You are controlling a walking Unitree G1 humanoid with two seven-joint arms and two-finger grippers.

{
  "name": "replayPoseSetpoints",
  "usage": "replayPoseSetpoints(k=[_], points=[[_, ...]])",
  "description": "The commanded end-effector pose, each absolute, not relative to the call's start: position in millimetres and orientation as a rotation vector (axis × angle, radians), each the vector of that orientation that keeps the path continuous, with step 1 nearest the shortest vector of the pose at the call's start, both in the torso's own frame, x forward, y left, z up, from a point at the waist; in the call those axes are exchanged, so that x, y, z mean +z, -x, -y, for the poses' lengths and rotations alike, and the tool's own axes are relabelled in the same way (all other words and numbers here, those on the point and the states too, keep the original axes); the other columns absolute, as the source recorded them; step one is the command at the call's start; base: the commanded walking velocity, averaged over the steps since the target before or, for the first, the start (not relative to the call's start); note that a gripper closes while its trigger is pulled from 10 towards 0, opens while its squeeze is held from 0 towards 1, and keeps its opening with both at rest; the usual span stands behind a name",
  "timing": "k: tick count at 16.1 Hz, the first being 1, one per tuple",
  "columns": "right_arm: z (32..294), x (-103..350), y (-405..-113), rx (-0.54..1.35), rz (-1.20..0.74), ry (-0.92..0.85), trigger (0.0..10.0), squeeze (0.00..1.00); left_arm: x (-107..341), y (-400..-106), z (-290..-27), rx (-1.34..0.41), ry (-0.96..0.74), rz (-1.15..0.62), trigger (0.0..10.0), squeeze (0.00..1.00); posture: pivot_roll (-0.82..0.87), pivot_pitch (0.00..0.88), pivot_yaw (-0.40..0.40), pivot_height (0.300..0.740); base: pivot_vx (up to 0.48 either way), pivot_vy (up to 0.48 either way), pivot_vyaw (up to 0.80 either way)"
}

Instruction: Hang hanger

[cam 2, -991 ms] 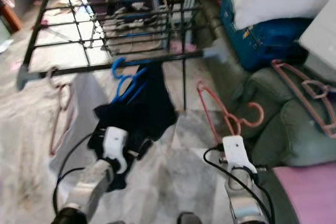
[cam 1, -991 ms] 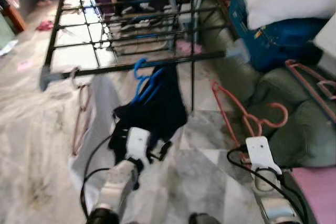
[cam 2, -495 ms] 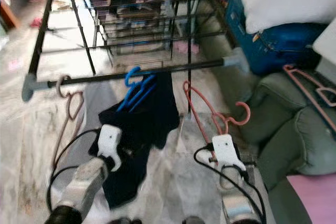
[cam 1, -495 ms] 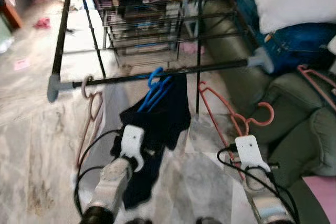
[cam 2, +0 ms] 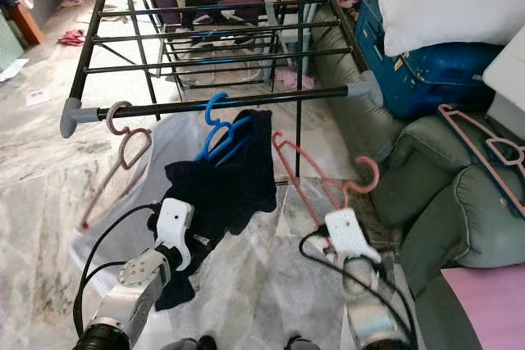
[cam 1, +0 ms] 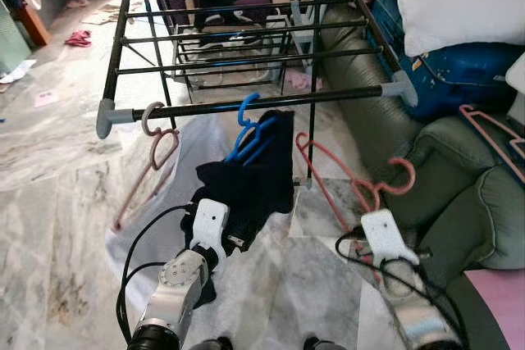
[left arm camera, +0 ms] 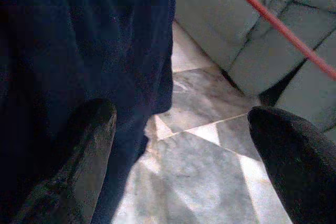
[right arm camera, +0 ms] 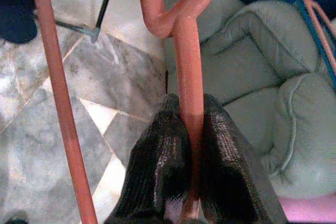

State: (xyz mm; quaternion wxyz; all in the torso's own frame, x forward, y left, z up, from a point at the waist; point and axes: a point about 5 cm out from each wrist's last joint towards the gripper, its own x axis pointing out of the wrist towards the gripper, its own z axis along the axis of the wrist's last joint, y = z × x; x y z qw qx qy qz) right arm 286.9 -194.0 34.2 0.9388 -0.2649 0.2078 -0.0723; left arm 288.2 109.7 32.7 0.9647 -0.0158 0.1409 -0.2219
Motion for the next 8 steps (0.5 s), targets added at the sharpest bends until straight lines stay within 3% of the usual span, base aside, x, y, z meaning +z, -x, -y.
replayPoseSetpoints(k=[1,3,8], points=[[192,40,-296,-0.121,-0.408,0.539,10.0,0.0,30,-287,-114,-0.428,0.006,-0.289,10.0,0.0,0.04,0.183,0.021,0.74,0.0,0.0,0.0],[196,49,-308,-0.154,-0.419,0.63,10.0,0.0,32,-288,-116,-0.424,0.0,-0.281,10.0,0.0,0.04,0.187,0.023,0.74,0.0,0.0,0.0],[200,88,-349,-0.205,-0.347,0.541,10.0,0.0,36,-290,-119,-0.407,0.002,-0.264,10.0,0.0,0.07,0.205,0.021,0.74,0.0,0.0,0.0]])
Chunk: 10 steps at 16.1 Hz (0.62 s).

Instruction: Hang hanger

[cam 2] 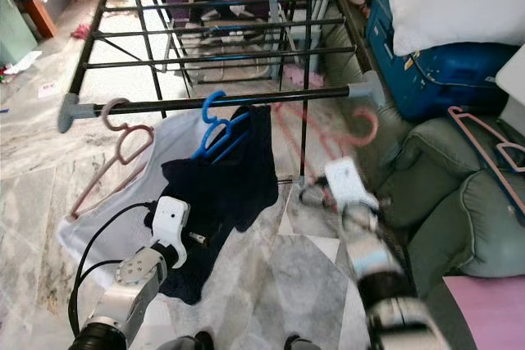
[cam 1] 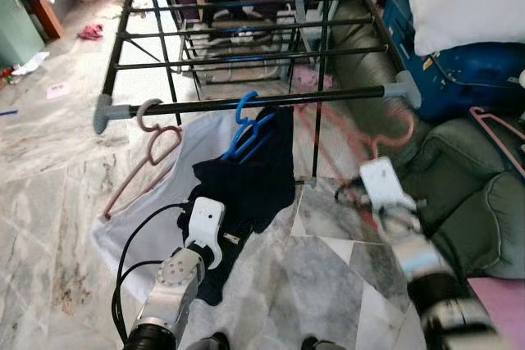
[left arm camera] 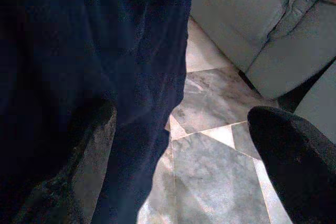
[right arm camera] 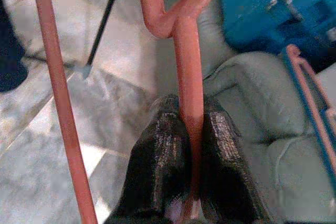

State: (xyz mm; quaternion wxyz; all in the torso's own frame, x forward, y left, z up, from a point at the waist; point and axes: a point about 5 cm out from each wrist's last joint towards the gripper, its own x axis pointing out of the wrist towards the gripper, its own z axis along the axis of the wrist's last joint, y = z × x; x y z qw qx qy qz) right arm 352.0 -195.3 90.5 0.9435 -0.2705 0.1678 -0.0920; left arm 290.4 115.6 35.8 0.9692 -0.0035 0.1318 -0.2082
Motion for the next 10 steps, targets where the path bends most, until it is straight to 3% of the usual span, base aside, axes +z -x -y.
replayPoseSetpoints(k=[1,4,10], points=[[199,95,-355,-0.22,-0.33,0.55,10.0,0.0,36,-289,-120,-0.405,0.003,-0.262,10.0,0.0,0.07,0.208,0.02,0.74,0.0,0.0,0.0],[176,91,-356,-0.213,-0.31,0.591,10.0,0.0,33,-284,-122,-0.397,0.004,-0.27,10.0,0.0,0.09,0.212,0.013,0.74,0.0,0.0,0.0],[164,76,-339,-0.209,-0.266,0.667,10.0,0.0,34,-284,-122,-0.399,0.005,-0.271,10.0,0.0,0.07,0.216,0.02,0.74,0.0,0.0,0.0]])
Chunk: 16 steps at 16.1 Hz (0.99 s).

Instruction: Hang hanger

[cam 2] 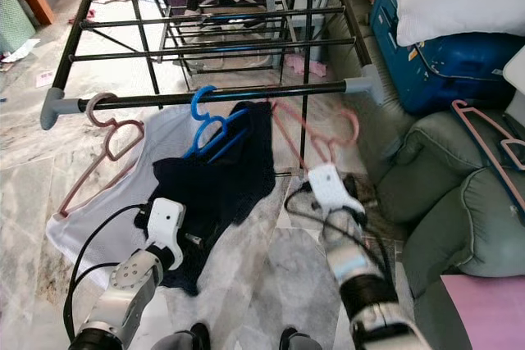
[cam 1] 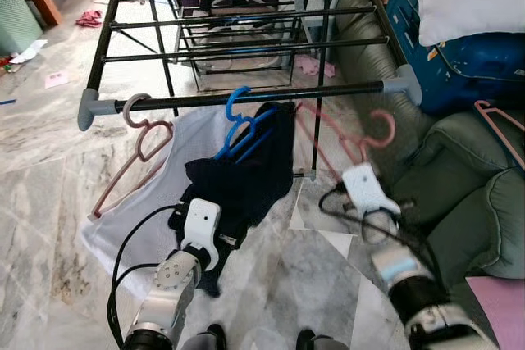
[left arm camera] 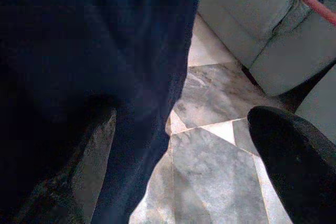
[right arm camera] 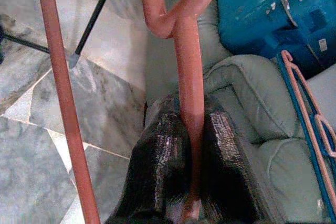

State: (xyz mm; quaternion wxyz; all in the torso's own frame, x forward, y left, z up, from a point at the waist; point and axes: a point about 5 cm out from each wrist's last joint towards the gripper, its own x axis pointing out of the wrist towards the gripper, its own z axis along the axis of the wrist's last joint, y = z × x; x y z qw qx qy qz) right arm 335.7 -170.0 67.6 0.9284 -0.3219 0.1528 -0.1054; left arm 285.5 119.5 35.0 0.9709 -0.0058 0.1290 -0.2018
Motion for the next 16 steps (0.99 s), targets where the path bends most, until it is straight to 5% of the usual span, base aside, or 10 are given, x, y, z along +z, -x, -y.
replayPoseSetpoints(k=[1,16], points=[[164,77,-338,-0.22,-0.246,0.661,10.0,0.0,35,-285,-121,-0.406,0.007,-0.266,10.0,0.0,0.07,0.216,0.023,0.74,0.0,0.0,0.0],[152,145,-371,-0.257,0.003,0.79,10.0,0.0,34,-285,-114,-0.422,0.018,-0.272,10.0,0.0,0.07,0.213,0.013,0.74,0.0,0.0,0.0]])
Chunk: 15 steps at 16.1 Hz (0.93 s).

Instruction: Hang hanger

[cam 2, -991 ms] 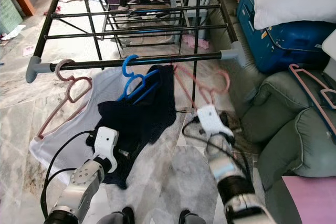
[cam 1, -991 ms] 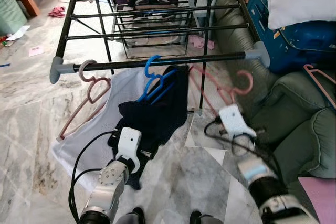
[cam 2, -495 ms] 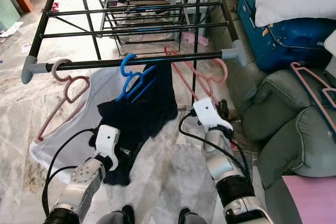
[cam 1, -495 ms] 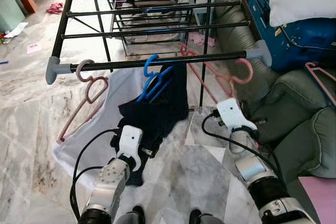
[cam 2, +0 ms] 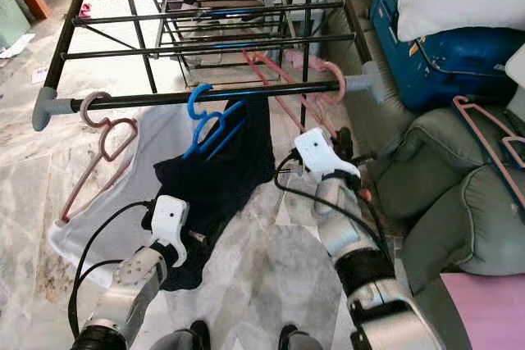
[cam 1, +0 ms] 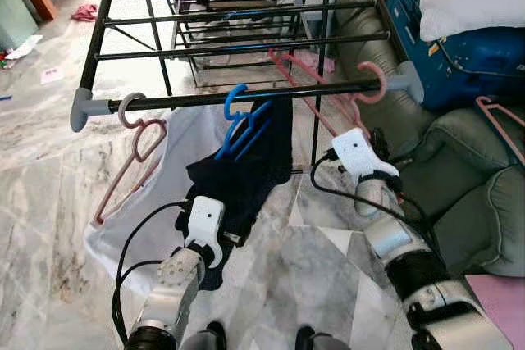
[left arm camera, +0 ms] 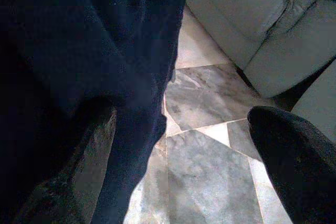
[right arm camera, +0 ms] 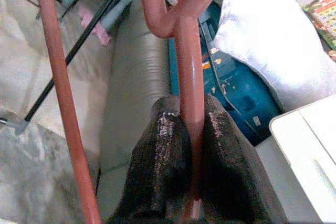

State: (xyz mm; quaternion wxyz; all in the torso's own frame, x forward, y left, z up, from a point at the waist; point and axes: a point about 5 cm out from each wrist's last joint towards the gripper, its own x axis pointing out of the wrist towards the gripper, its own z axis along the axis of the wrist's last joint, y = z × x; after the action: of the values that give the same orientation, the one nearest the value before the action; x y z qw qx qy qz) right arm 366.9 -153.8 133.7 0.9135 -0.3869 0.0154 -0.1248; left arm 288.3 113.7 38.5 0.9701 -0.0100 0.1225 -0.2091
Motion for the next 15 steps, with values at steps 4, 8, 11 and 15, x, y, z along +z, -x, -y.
replayPoseSetpoints(k=[4,8,11,15], points=[[160,133,-378,-0.248,-0.167,0.741,10.0,0.0,31,-283,-112,-0.431,0.023,-0.284,10.0,0.0,0.08,0.212,0.007,0.74,0.0,0.0,0.0],[169,120,-378,-0.249,-0.281,0.739,10.0,0.0,29,-281,-109,-0.448,0.029,-0.3,10.0,0.0,0.07,0.213,0.0,0.74,0.0,0.0,0.0],[171,113,-377,-0.236,-0.32,0.762,10.0,0.0,29,-281,-108,-0.454,0.032,-0.302,10.0,0.0,0.07,0.213,-0.005,0.74,0.0,0.0,0.0],[164,116,-380,-0.216,-0.297,0.773,10.0,0.0,28,-280,-106,-0.459,0.039,-0.312,10.0,0.0,0.08,0.21,-0.01,0.74,0.0,0.0,0.0]])
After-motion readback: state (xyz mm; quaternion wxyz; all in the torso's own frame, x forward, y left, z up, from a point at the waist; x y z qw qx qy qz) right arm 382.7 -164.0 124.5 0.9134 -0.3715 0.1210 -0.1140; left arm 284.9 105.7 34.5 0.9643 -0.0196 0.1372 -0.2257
